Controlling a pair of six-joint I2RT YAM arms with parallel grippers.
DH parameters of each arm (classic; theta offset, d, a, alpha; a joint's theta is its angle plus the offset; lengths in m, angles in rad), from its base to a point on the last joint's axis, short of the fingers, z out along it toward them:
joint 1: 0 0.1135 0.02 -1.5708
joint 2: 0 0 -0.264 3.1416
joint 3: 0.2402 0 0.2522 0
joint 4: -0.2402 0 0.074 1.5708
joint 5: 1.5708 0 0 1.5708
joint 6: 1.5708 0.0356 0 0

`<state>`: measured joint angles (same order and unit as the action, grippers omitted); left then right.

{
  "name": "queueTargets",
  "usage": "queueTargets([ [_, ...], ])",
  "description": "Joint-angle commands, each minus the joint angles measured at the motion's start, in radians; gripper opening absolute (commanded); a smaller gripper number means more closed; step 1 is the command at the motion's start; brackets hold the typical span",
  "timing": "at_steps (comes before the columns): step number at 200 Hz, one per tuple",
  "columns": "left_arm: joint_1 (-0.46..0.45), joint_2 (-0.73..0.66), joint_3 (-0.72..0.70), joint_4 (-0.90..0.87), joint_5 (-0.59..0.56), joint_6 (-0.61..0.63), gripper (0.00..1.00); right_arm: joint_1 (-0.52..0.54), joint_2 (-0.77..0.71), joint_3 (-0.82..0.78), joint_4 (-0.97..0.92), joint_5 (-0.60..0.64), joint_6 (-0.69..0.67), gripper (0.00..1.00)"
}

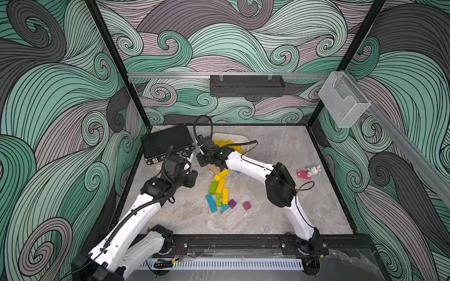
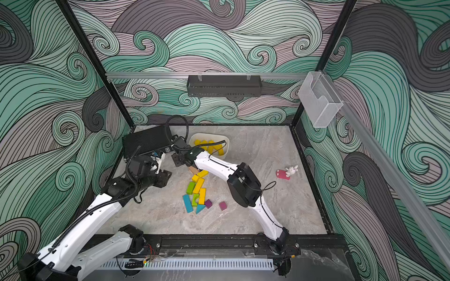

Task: Pick out the yellow building blocks
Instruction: Pick up the building block from the center of the board, then place the building block in the storage box.

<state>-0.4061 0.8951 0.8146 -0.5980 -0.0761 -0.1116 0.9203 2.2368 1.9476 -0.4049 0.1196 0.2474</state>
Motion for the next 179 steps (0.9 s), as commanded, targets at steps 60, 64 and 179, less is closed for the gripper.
queueTargets([
  [60, 0.007, -0.017, 0.006, 0.039, -0.057, 0.042, 0.57, -0.009, -0.232, -0.205, 0.034, -0.022, -0.085, 0.22],
  [64, 0.006, -0.015, 0.008, 0.04, -0.057, 0.043, 0.57, -0.01, -0.241, -0.214, 0.037, -0.024, -0.089, 0.22],
  [179, -0.012, 0.299, 0.213, 0.177, 0.108, -0.031, 0.56, -0.215, -0.43, -0.429, 0.104, -0.082, -0.138, 0.23],
])
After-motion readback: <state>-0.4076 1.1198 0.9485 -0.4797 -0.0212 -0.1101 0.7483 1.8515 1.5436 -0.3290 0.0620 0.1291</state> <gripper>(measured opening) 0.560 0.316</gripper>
